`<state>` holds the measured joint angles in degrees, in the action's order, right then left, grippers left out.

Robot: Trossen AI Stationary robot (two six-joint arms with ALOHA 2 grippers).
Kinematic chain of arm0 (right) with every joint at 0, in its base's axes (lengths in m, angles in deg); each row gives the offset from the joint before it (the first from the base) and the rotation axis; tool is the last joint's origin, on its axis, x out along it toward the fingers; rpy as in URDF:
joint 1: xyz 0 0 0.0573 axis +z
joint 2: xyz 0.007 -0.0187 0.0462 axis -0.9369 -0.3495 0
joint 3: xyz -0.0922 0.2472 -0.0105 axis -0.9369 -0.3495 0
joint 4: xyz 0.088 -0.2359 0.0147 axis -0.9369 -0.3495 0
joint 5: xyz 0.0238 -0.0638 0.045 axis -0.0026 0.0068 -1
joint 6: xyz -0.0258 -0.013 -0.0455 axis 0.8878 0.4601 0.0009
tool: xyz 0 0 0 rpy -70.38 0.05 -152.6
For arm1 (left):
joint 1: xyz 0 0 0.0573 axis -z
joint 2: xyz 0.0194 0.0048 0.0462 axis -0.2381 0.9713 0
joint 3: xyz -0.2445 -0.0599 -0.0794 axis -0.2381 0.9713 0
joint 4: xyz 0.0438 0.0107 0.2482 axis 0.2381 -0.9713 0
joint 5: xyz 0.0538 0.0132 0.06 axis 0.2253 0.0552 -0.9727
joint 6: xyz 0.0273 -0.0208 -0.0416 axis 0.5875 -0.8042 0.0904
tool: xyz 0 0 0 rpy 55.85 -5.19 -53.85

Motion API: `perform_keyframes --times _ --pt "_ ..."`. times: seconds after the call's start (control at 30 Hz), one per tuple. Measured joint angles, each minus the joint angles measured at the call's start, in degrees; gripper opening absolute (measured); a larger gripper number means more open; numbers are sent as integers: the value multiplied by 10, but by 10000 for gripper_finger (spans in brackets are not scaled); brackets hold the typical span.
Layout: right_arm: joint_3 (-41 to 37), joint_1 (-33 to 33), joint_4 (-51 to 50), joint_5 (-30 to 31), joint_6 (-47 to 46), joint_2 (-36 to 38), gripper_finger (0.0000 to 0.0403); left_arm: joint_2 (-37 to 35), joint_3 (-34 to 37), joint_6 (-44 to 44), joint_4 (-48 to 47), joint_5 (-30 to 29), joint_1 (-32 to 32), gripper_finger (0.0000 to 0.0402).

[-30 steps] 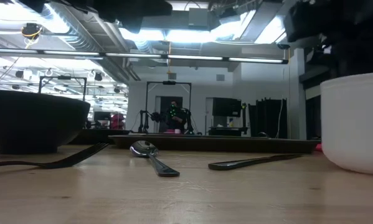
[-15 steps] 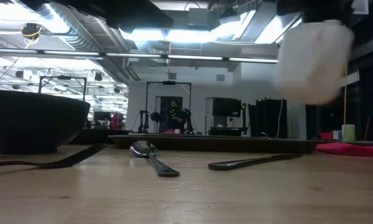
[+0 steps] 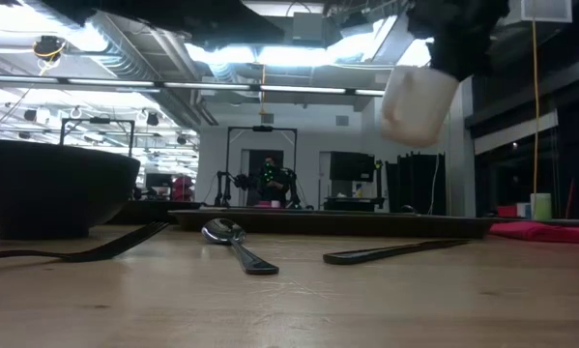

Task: Set up tray
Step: Put the white mug on the top left of the brown tray

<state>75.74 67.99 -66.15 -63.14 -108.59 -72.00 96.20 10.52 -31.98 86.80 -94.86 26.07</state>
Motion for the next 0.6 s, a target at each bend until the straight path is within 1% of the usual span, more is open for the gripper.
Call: perform_keyframes --times 0.1,0.17,0.37,0.6 --pt "0 -35 16 0 18 0 11 20 -2 6 44 39 -27 69" --pt "0 -56 17 -4 34 0 11 36 -15 8 50 51 -40 82" --pt "0 -107 33 -16 54 0 11 110 -78 18 50 38 -71 122" --pt "0 -132 77 -44 78 0 11 202 -161 27 49 13 -101 152"
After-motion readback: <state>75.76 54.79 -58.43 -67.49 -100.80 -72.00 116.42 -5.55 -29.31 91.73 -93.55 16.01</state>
